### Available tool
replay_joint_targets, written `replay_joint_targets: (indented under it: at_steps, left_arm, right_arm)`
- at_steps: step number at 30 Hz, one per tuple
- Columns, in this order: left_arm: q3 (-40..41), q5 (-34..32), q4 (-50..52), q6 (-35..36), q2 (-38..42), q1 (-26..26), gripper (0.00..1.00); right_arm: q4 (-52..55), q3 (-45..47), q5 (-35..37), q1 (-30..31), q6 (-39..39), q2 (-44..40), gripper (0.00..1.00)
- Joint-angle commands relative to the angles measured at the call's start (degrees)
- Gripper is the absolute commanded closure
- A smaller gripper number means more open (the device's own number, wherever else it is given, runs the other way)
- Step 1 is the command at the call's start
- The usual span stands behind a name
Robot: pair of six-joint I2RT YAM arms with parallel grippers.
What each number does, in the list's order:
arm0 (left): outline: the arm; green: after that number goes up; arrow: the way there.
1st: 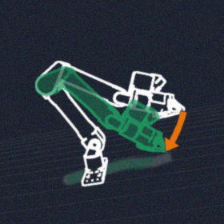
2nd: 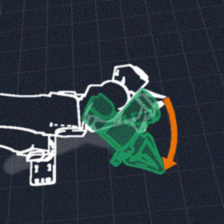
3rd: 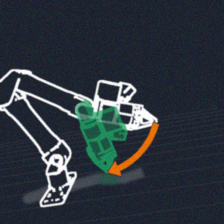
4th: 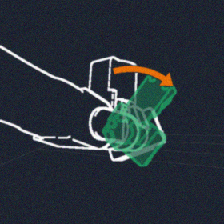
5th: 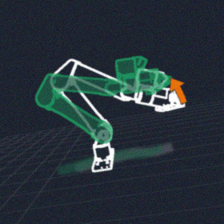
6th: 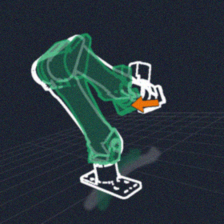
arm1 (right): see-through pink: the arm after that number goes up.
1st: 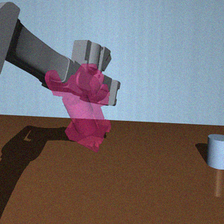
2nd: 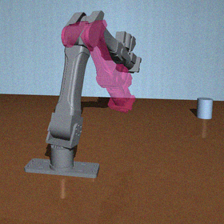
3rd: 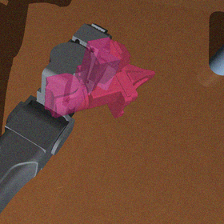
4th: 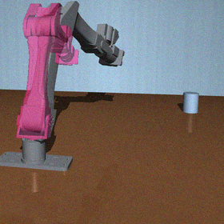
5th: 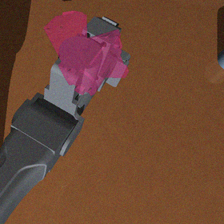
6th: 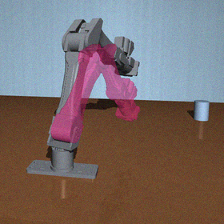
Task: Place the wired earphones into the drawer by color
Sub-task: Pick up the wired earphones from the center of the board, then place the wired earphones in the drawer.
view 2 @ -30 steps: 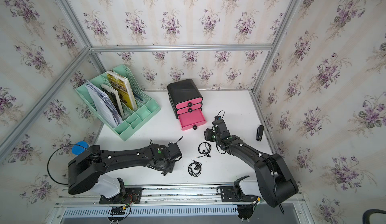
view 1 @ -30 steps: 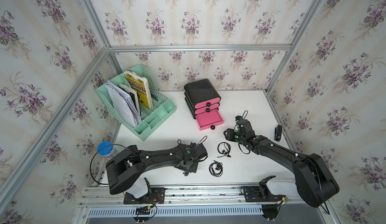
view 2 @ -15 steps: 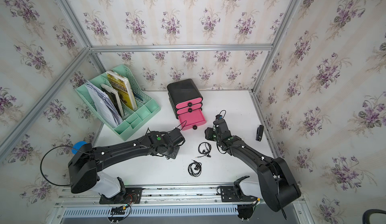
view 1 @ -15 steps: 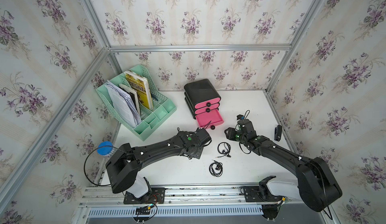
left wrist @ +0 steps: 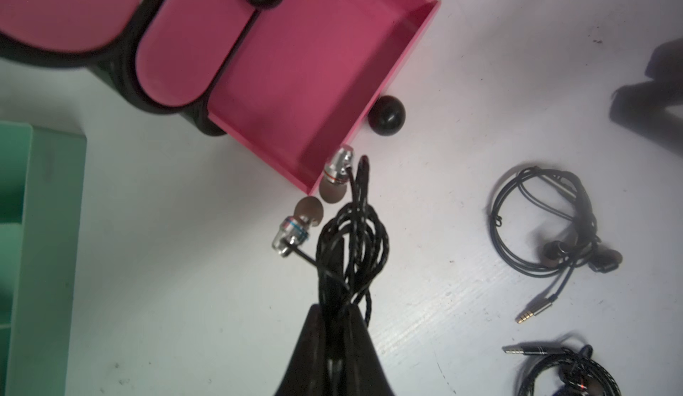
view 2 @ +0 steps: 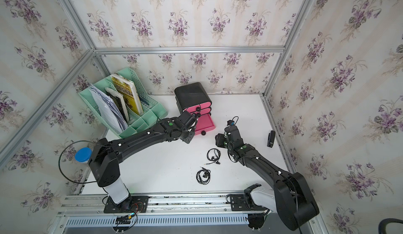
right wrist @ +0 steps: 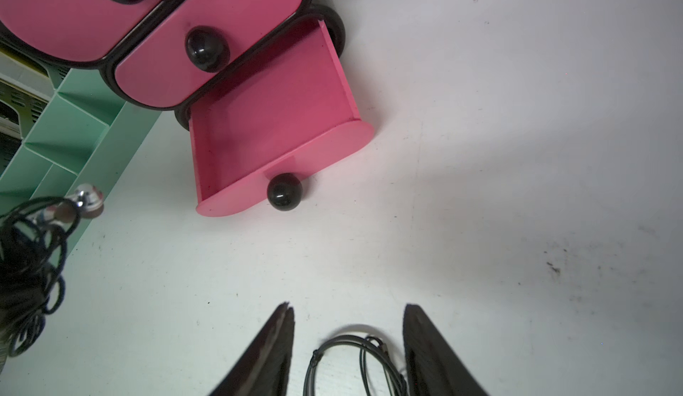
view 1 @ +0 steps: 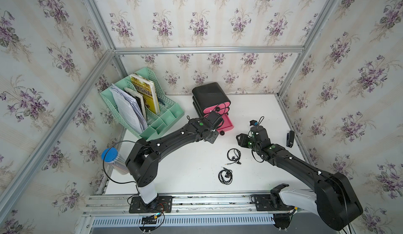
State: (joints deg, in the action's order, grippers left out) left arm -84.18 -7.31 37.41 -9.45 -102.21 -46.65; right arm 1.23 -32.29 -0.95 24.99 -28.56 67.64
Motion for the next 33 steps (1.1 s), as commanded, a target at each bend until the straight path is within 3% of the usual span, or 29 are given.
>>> replay_joint_targets:
  at_steps: [1, 11, 25, 33]
  left_arm:
    - [-2.5, -1.0, -3.7, 9.7, -2.1, 0.1, 0.94]
    - [-6.1, -2.6, -10.4, 18.0, -9.9, 1.0, 0.91]
    - [-12.2, -0.7, -10.7, 22.1, -17.5, 4.7, 0.91]
    - [-13.6, -1.0, -10.7, 23.1, -19.8, 4.9, 0.84]
  right_arm:
    - [0.4, 0.5, 0.9, 0.0, -0.3, -0.7, 0.48]
    - [1.0, 1.2, 1.0, 0.0, -0.6, -2.3, 0.48]
    - [2.5, 1.7, 1.0, 0.0, -0.2, -3.9, 0.48]
    - [2.8, 1.6, -0.4, 0.0, 0.4, -3.7, 0.47]
